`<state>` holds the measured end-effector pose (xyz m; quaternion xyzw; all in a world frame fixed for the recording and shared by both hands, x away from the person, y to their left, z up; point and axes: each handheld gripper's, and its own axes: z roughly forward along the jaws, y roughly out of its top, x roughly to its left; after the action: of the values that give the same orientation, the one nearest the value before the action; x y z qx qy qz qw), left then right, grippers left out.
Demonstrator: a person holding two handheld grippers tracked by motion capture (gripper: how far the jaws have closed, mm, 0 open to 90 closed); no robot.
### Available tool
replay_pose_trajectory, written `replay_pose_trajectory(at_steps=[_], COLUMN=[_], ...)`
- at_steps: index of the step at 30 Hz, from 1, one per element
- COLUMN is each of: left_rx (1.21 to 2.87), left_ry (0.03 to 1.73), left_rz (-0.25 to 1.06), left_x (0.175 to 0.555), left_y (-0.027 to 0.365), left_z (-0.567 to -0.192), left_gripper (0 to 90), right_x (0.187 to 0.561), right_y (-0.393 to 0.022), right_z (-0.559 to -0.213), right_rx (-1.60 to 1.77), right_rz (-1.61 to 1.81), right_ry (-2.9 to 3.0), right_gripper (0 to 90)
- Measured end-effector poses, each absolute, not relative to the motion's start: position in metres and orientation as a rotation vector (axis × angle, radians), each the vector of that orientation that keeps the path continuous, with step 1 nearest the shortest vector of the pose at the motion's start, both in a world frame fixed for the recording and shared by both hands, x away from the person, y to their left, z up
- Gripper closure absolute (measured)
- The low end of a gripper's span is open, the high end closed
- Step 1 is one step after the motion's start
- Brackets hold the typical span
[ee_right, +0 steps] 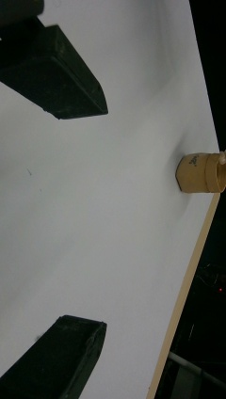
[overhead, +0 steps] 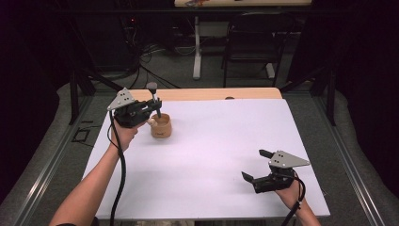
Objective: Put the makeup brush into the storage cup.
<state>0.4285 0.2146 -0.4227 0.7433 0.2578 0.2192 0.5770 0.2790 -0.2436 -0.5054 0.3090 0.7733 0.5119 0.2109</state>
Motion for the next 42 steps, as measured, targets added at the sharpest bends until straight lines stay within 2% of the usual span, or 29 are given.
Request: replay_pose_trajectory(at_steps=[18,42], left_rx=[1.726,1.771], left_ry=[0.632,0.689], left_rz=[0.573,0.585], left_x=[0.446,0.463], left_y=[0.208,0.202], left_z=[-0.428,-0.45], left_gripper=[78.3,78.2], right_x=[0.279,0.279], right_y=[-0.242,-0.242], right_z=[-0.506,-0.506], right_rx=[0.856,0.856], right_rz=[1.419,1.411], right_ry=[2.159,2.17], right_gripper=[0.0,0.0])
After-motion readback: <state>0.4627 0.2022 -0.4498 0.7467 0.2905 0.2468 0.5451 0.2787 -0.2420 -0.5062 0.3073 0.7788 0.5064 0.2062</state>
